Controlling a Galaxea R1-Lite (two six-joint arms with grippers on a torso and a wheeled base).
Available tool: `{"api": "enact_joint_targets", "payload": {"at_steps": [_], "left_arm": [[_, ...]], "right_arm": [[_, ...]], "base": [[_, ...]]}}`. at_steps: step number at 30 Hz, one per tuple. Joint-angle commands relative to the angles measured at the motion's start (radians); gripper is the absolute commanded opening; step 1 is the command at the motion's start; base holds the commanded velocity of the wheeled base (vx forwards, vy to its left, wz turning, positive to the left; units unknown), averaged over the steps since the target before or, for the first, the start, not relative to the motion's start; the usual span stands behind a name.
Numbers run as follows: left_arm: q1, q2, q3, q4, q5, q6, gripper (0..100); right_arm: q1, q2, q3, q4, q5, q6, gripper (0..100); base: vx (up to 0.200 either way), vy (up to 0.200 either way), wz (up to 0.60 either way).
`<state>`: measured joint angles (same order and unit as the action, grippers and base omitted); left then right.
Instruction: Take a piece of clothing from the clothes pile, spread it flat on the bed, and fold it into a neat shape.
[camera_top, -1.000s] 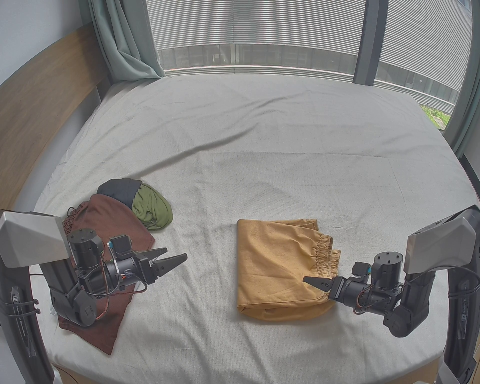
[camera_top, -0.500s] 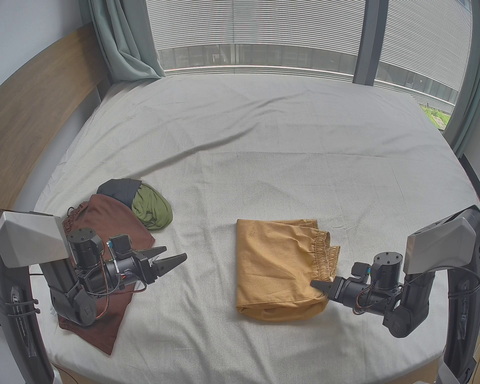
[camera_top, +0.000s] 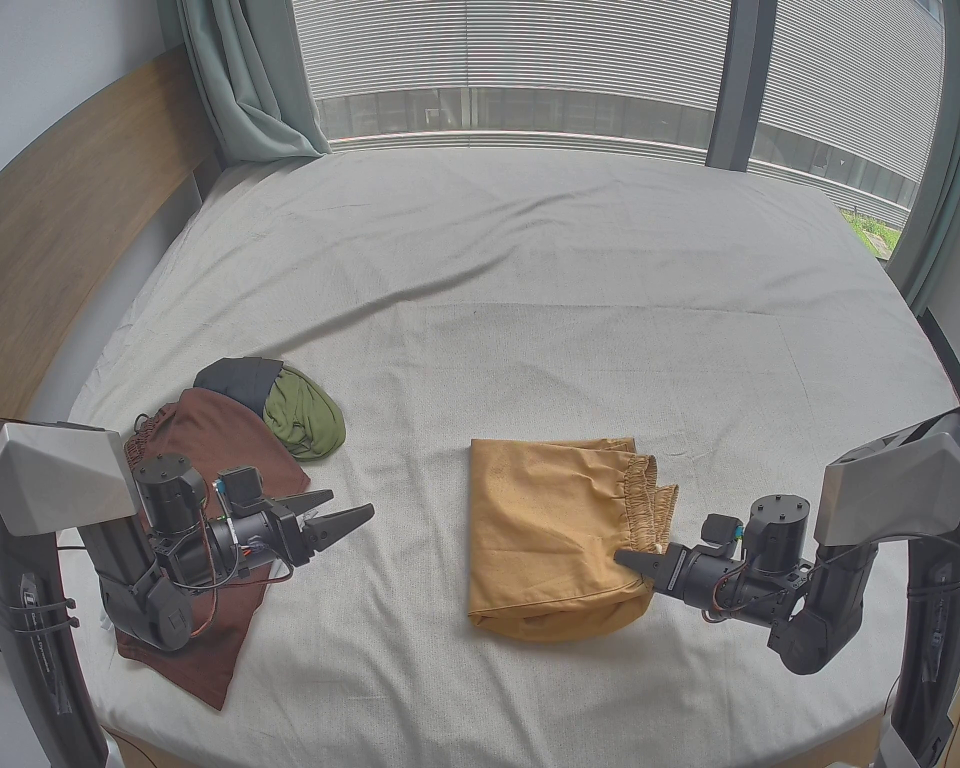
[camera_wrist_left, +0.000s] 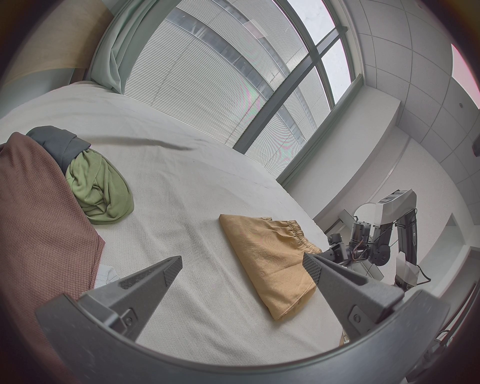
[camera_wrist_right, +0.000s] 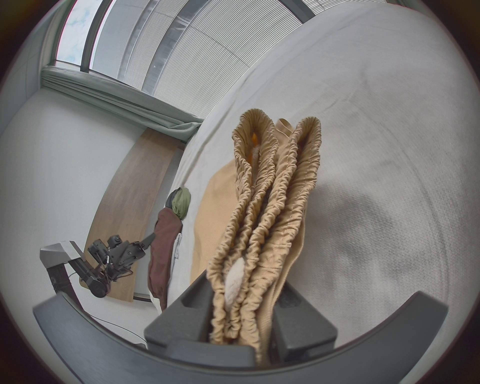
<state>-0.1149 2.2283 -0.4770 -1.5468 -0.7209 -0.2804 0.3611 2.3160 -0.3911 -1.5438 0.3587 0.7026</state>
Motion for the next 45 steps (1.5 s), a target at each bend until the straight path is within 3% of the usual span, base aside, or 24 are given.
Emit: {"api": "enact_joint_targets", "payload": {"at_steps": [1, 20, 28, 33, 45], "left_arm": [[0.001, -0.018, 0.005, -0.001, 0.000, 0.000, 100], [0.001, -0.036, 0.008, -0.001, -0.002, -0.006, 100], [-0.003, -0.036, 0.018, -0.001, -0.002, -0.005, 100], [-0.006, -0.045, 0.023, -0.001, -0.002, -0.005, 100], [-0.006, -0.062, 0.021, -0.001, -0.002, -0.006, 100]], "right_arm": [[0.015, -0.093, 0.014, -0.001, 0.002, 0.026, 0], [0.052, -0.164, -0.009, -0.001, 0.005, 0.054, 0], [0.052, -0.188, -0.020, -0.001, 0.023, 0.054, 0], [0.053, -0.225, -0.022, 0.001, 0.069, 0.051, 0], [0.052, -0.265, -0.088, 0.004, 0.072, 0.048, 0]], "base": [[0.000, 0.000, 0.00], [0.000, 0.000, 0.00], [0.000, 0.000, 0.00], [0.000, 0.000, 0.00], [0.000, 0.000, 0.00]]}}
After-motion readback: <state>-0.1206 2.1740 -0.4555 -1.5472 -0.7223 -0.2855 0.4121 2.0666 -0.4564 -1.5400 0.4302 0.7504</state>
